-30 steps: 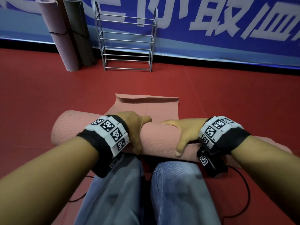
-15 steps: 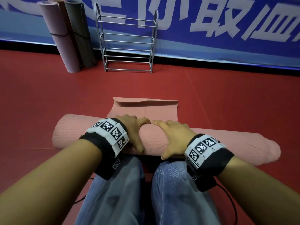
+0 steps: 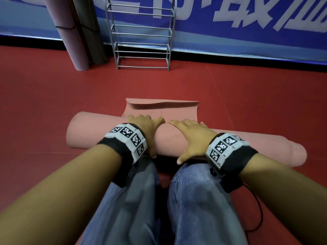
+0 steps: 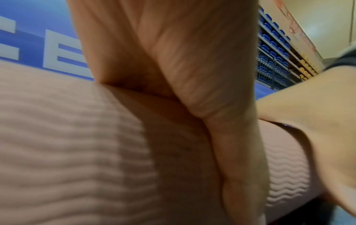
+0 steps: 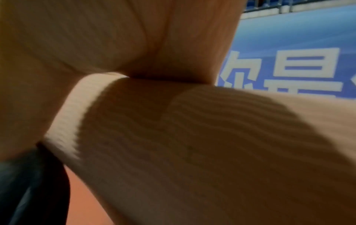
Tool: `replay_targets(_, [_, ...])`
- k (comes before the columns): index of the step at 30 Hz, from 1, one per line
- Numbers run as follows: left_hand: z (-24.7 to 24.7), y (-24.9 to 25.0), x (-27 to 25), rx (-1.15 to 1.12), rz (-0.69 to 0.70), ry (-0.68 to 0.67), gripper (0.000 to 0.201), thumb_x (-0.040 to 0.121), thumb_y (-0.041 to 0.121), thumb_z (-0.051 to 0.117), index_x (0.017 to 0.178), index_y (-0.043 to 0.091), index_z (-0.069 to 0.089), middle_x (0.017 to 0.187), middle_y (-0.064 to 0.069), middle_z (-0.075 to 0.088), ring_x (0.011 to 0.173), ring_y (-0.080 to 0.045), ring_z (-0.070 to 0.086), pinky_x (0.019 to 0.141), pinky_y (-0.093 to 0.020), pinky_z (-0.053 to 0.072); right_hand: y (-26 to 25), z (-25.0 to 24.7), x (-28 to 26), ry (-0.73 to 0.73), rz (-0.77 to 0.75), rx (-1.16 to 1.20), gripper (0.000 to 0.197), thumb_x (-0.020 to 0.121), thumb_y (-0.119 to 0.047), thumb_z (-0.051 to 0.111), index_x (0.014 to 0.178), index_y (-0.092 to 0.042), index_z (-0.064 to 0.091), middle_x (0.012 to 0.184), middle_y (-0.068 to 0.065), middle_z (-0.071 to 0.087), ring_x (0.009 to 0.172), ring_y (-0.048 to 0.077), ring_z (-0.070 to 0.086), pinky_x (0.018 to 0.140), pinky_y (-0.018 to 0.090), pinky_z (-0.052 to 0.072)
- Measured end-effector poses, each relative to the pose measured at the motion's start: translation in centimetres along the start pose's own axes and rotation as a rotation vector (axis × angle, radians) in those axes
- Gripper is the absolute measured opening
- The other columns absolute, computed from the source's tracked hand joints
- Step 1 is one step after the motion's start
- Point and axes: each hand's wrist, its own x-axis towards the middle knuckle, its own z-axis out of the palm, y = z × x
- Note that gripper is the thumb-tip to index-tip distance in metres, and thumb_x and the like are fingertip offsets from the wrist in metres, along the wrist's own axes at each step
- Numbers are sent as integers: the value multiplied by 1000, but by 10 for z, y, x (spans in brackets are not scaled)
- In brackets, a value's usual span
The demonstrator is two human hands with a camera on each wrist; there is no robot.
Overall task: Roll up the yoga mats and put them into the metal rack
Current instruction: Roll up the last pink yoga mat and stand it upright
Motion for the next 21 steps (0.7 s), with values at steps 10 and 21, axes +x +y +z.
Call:
replay_targets(10, [2,0,-4,-5,5,12,104,48,56,85,136,42,31,114,1,57,108,-23,55,90,-44,37,-7,-1,1,39,9,-80,116,60,-40,85,148,-43,9,105,3,55,93,24,58,76,33,42])
replay_targets(21, [-24,1,-35,-144,95,18,69,49,47,85,107,36,50,84,11,62,77,-12,60,74,-28,53,-16,-44,-36,-51,-33,-3,104,60,-31,89,143,-45,27,86,-2,58,81,22,58,76,32,54])
